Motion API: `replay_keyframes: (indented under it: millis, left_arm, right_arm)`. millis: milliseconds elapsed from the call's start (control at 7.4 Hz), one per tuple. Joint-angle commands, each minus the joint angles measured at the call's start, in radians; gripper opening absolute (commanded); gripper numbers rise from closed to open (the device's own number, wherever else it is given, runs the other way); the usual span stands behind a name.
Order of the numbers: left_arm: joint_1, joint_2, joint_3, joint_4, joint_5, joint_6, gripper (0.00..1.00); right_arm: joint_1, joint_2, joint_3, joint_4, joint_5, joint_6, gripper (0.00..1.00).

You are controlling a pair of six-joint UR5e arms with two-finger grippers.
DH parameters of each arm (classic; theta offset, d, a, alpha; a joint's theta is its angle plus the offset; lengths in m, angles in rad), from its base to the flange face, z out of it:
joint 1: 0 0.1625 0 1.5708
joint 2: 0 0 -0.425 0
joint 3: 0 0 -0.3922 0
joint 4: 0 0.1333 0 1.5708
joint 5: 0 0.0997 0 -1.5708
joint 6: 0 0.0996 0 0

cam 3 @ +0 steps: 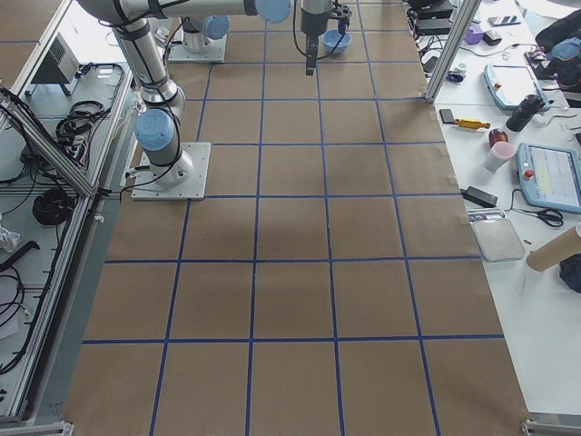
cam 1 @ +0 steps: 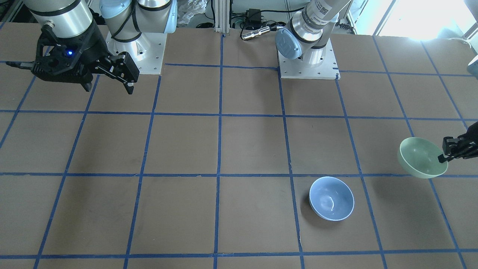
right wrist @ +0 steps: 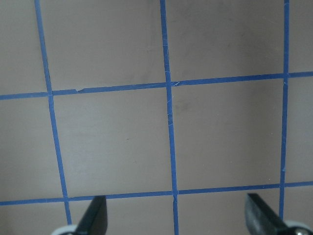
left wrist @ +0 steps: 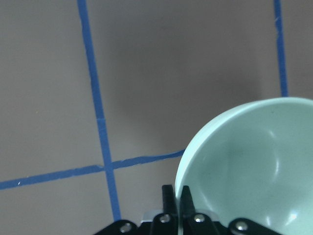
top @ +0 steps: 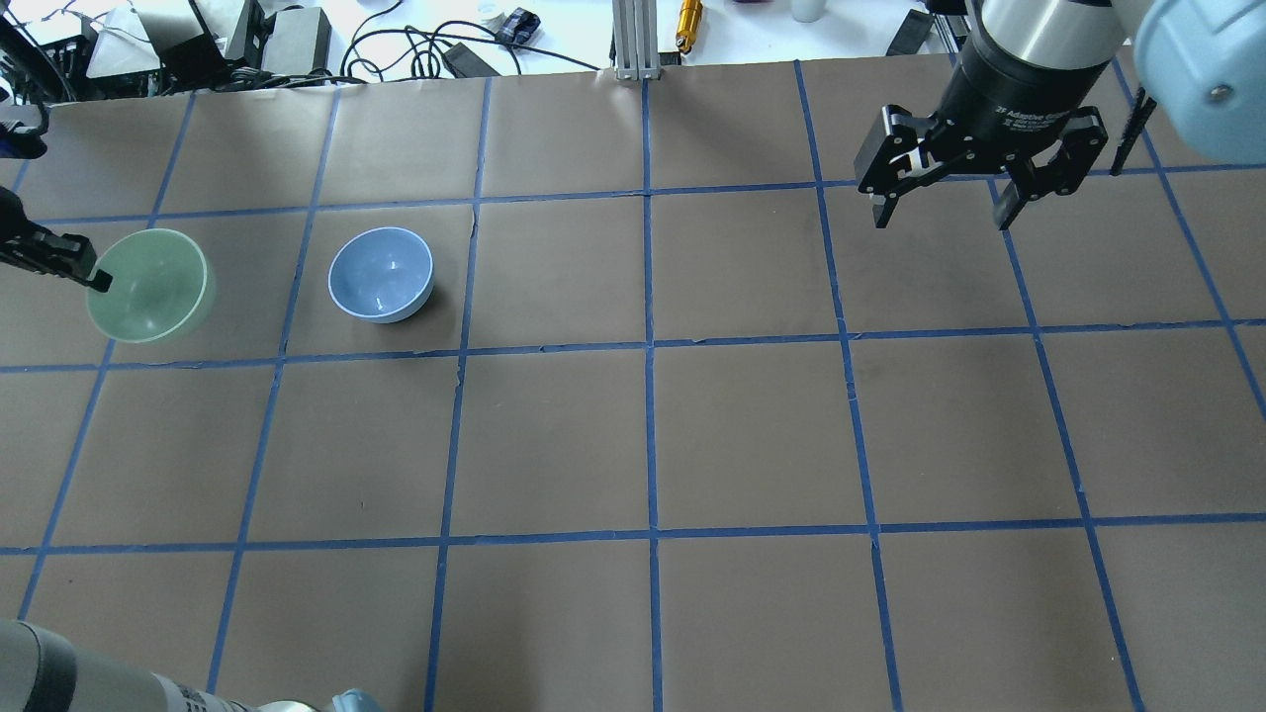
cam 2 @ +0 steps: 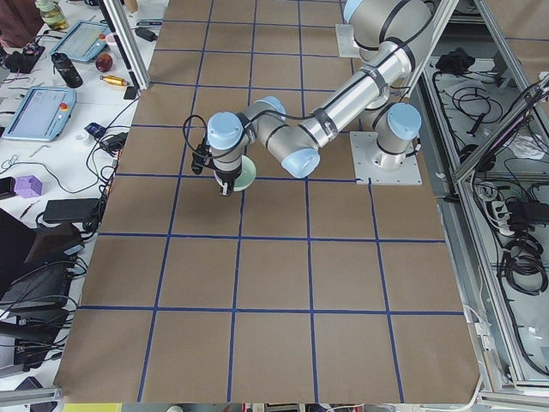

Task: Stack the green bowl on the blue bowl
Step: 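Lift the green bowl with the left gripper and carry it over the blue bowl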

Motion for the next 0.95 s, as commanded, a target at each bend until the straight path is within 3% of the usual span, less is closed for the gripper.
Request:
replay_keyframes:
  millis: [0,135,405,811]
  left_arm:
    - [-0.189,0.045,0.0,-0.006,0.018,-0.202,0.0]
    - [-0.232,0.045,0.004,-0.001,0.064,-0.254,0.0]
    - [-0.267,0.007,0.009,-0.012,0.046,-0.404,0.0]
    - [-0.28,-0.065,0.015,0.011,0.003,-0.479,0.0]
  right_arm:
    - [0.0,0.0,0.0,0.0,0.0,0.0,1.0]
    - [0.0,0.0,0.002,0.0,0.0,0.0,1.0]
    - [0.0,0.0,0.002,0.0,0.0,0.0,1.0]
    - [0.0,0.0,0.0,-0.002,0.0,0.0,1.0]
